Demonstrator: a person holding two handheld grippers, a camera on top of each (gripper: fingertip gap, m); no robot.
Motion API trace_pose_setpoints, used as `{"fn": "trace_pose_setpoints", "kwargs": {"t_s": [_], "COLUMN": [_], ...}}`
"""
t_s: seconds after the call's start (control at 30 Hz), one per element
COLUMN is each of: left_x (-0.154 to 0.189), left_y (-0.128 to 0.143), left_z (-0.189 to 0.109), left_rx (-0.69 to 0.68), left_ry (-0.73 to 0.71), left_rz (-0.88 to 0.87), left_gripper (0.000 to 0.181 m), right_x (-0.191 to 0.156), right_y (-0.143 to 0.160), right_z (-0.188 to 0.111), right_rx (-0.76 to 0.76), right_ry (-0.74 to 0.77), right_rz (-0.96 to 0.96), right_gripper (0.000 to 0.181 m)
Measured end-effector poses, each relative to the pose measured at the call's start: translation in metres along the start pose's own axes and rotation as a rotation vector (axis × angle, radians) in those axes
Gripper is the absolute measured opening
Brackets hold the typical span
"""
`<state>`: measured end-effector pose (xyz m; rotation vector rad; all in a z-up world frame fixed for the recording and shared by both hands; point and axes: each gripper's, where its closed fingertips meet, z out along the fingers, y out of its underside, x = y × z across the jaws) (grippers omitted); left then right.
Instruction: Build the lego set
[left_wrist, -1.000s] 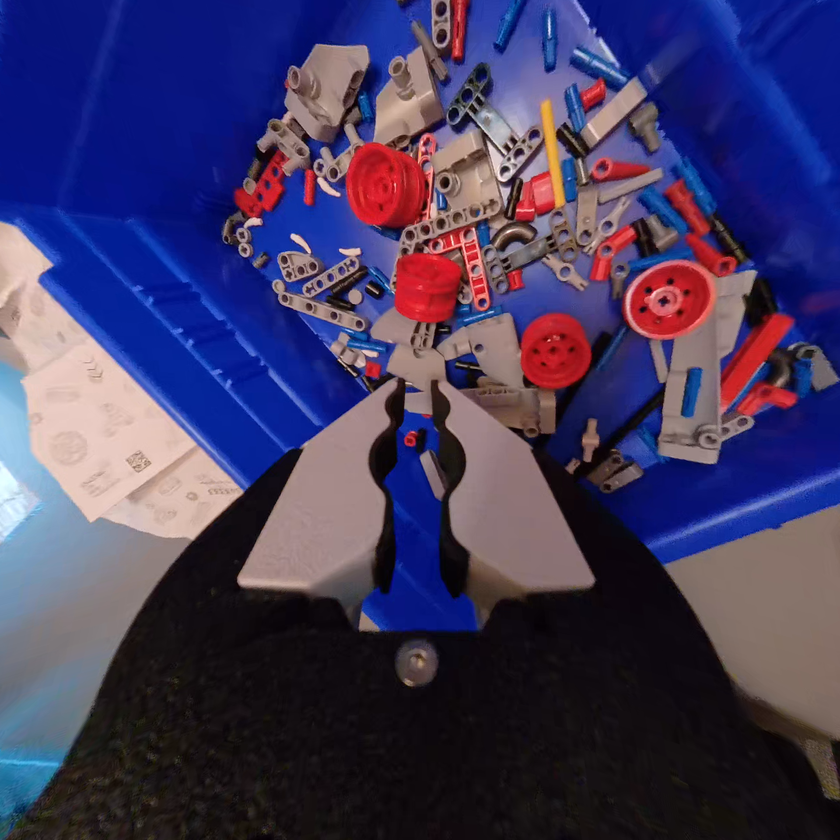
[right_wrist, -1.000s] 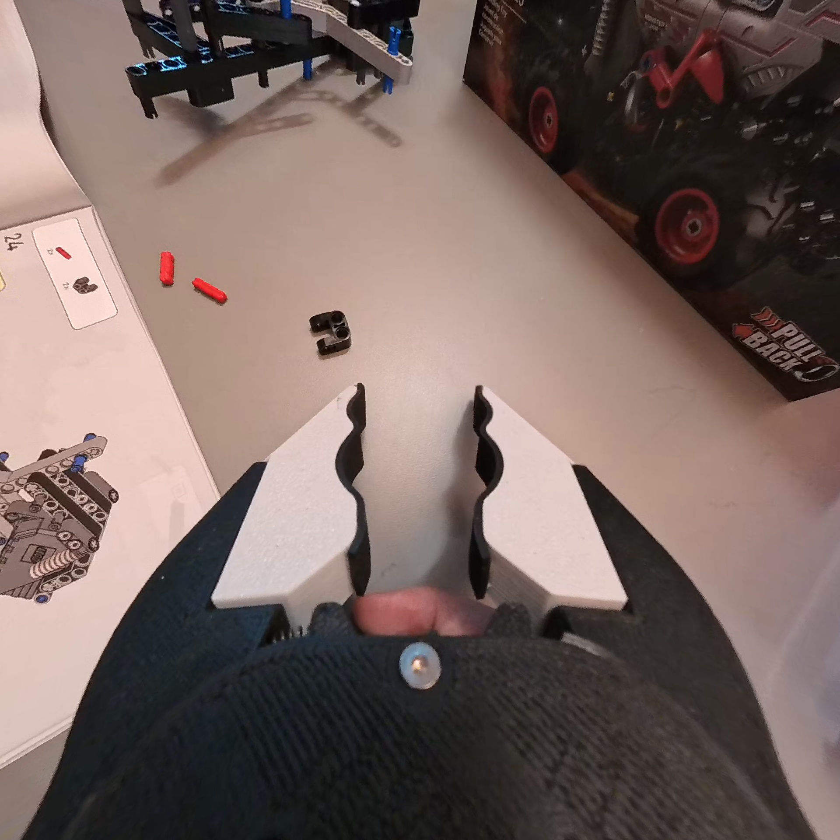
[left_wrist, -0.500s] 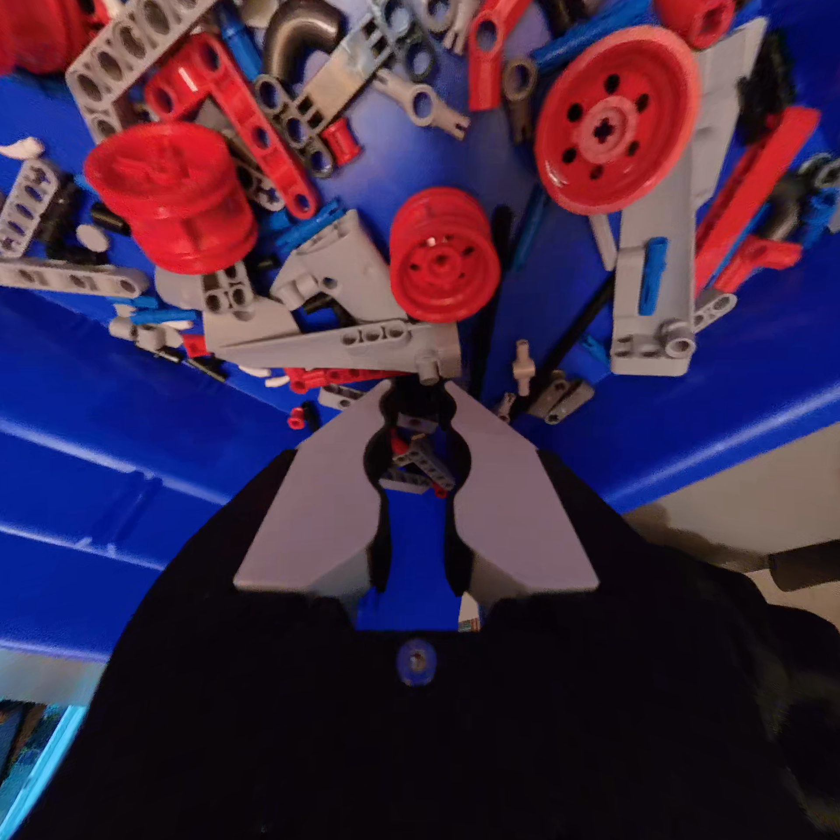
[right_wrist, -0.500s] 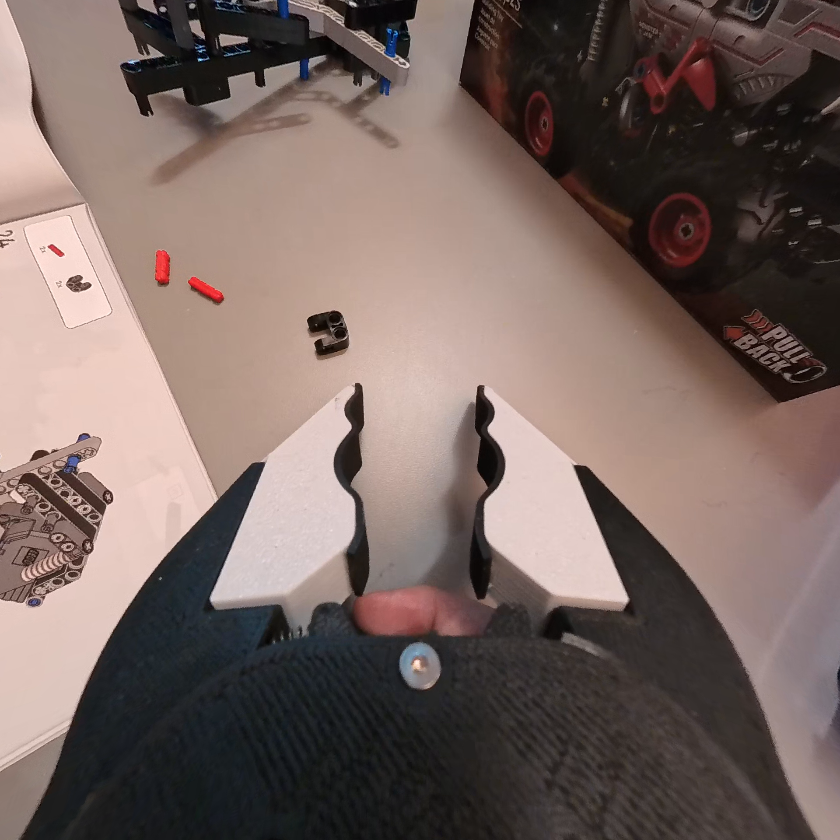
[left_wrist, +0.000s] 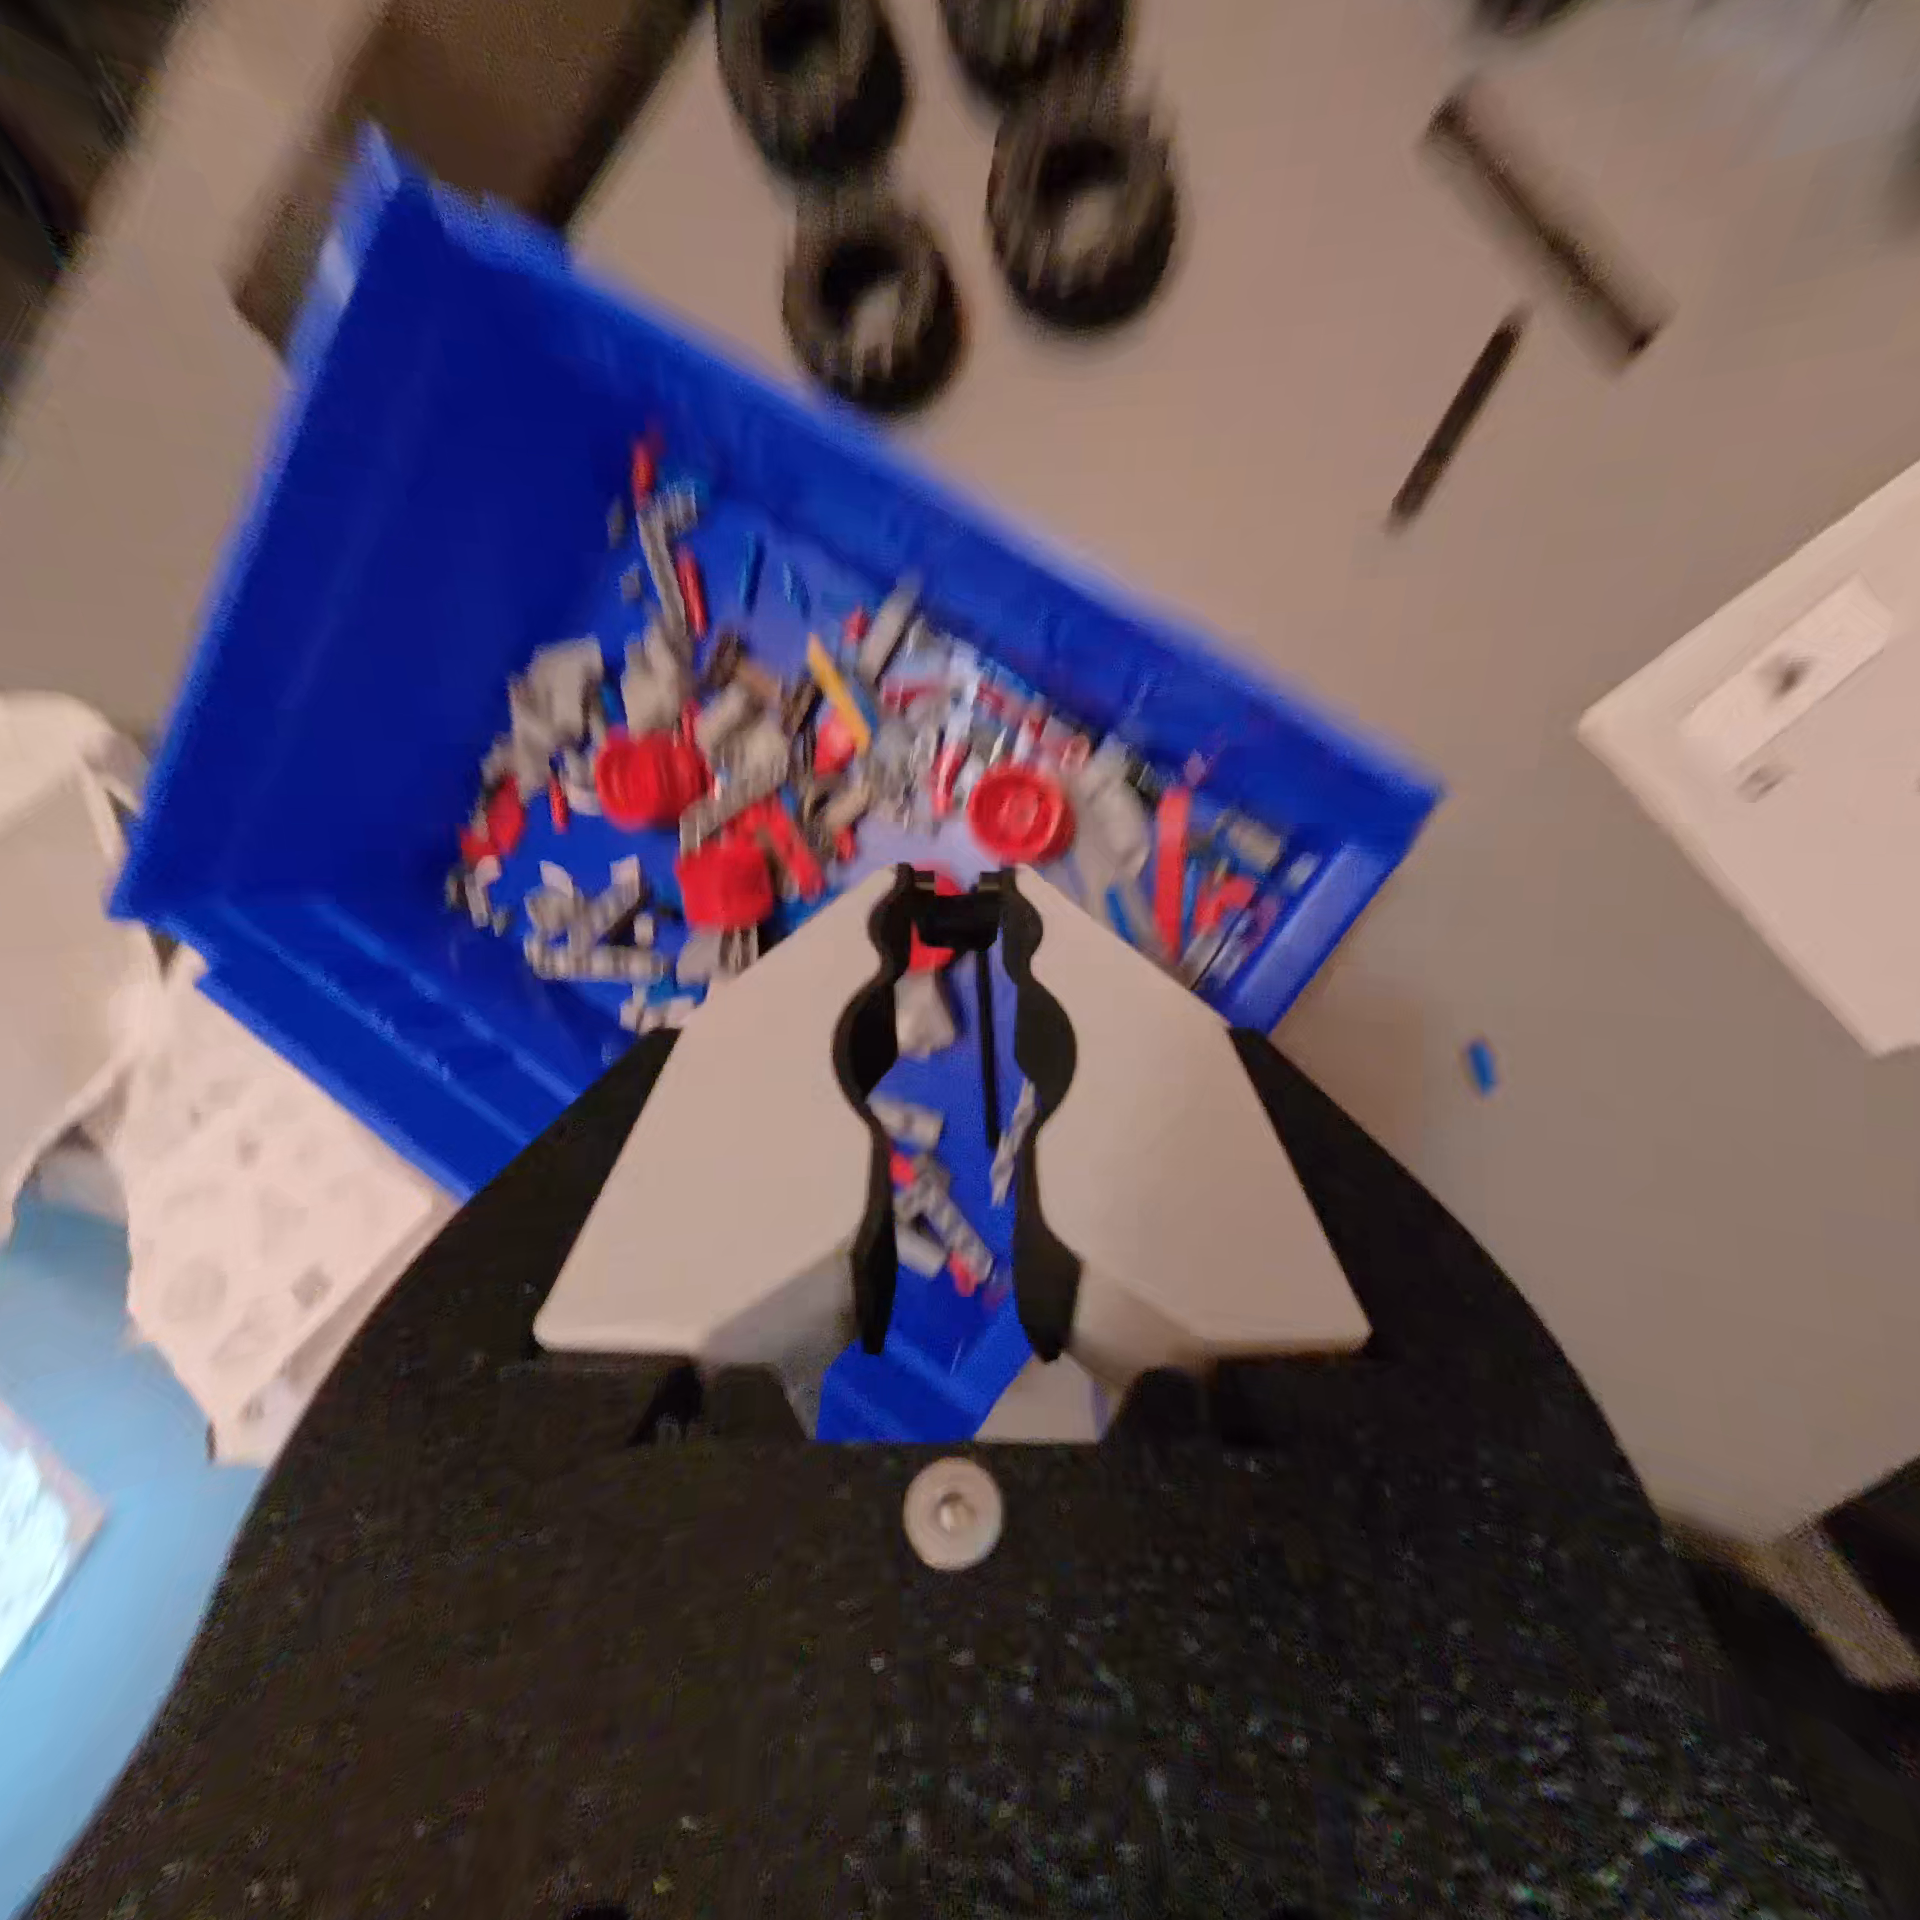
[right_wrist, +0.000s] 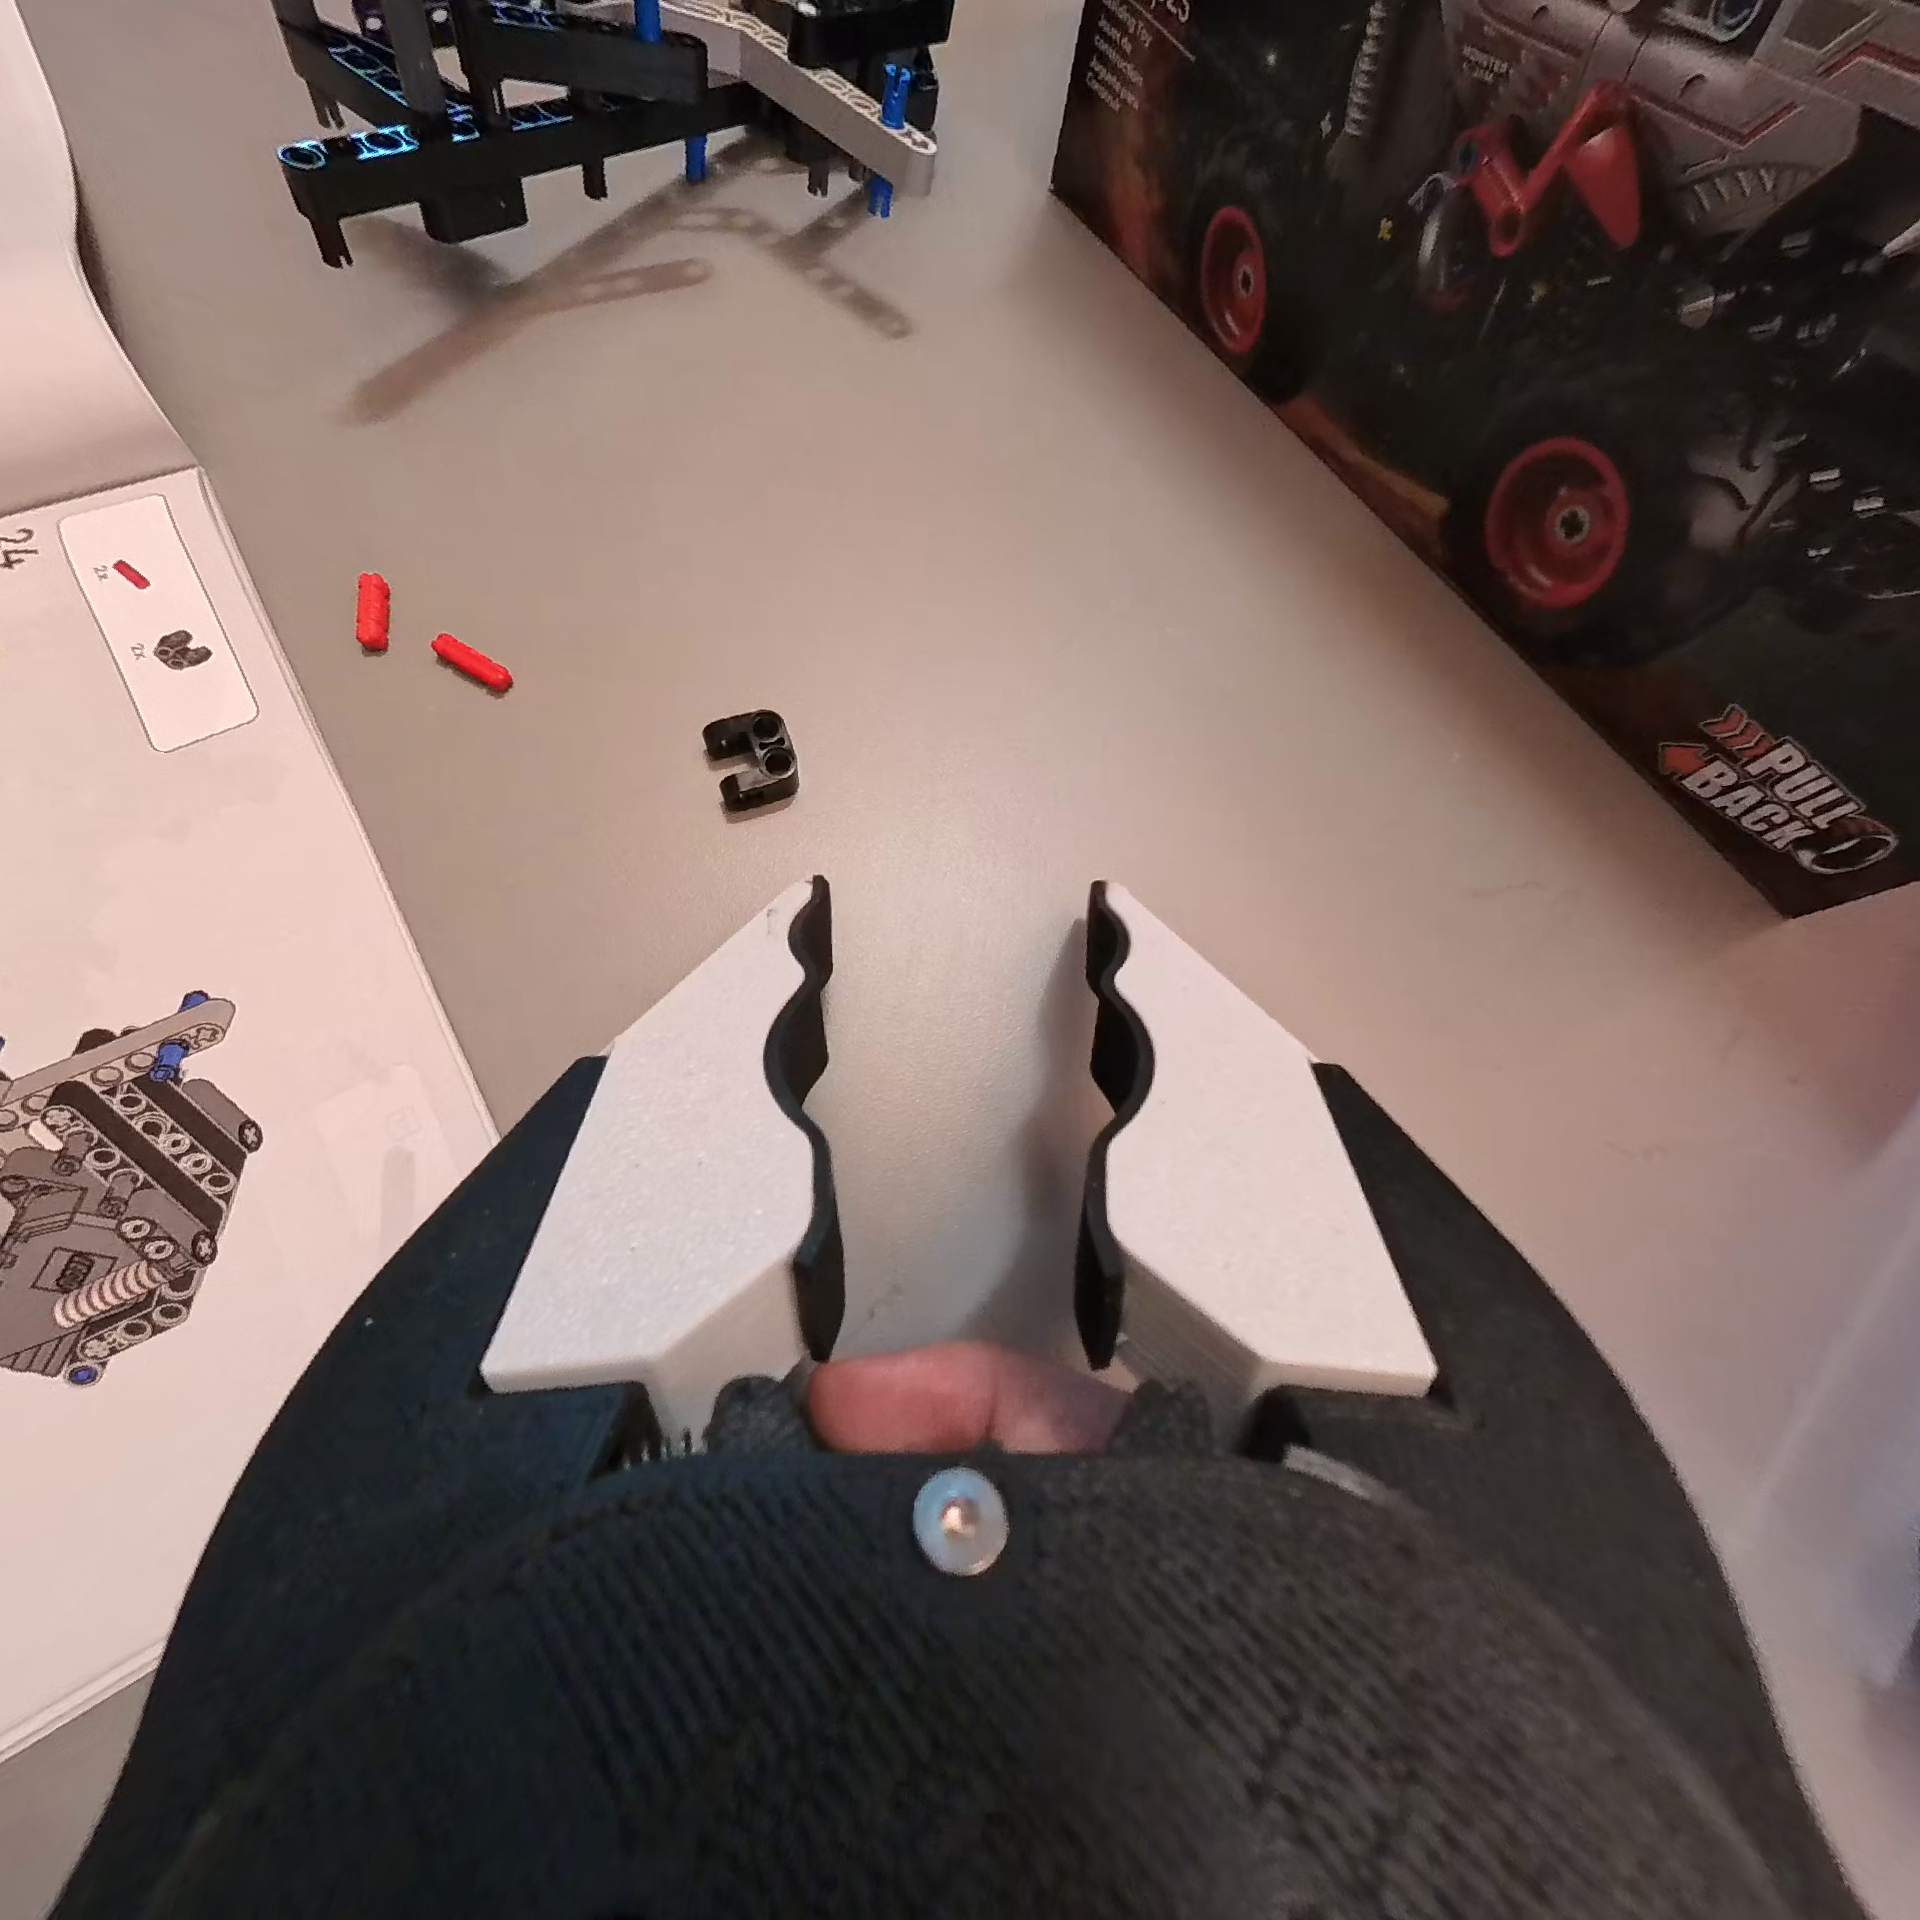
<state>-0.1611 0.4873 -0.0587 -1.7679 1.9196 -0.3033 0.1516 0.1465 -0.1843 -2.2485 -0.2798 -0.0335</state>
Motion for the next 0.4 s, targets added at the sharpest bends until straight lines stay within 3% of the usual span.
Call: {"fn": "trace_pose_setpoints", "kwargs": {"t_s": [0.03, 0.13, 0.23, 0.4], "left_x": [0.01, 0.064, 0.136, 0.256], "left_y": [-0.02, -0.075, -0.125, -0.188], "left_z": [-0.008, -0.019, -0.011, 0.043], "left_rx": [0.087, 0.284, 0.39, 0.438], "left_ry": [0.002, 0.087, 0.217, 0.402], "left_rz": [0.002, 0.059, 0.137, 0.181], "left_gripper": [0.014, 0.014, 0.014, 0.014], "right_x": [0.0, -0.002, -0.005, -0.007], "right_y": [0.0, 0.0, 0.001, 0.0], "right_z": [0.0, 0.001, 0.002, 0.001], "right_rx": [-0.001, -0.005, -0.015, -0.011], "right_ry": [-0.004, -0.028, -0.097, -0.132], "right_rz": [0.002, 0.016, 0.059, 0.079], "right_gripper": [0.047, 0.043, 0.038, 0.041]}}
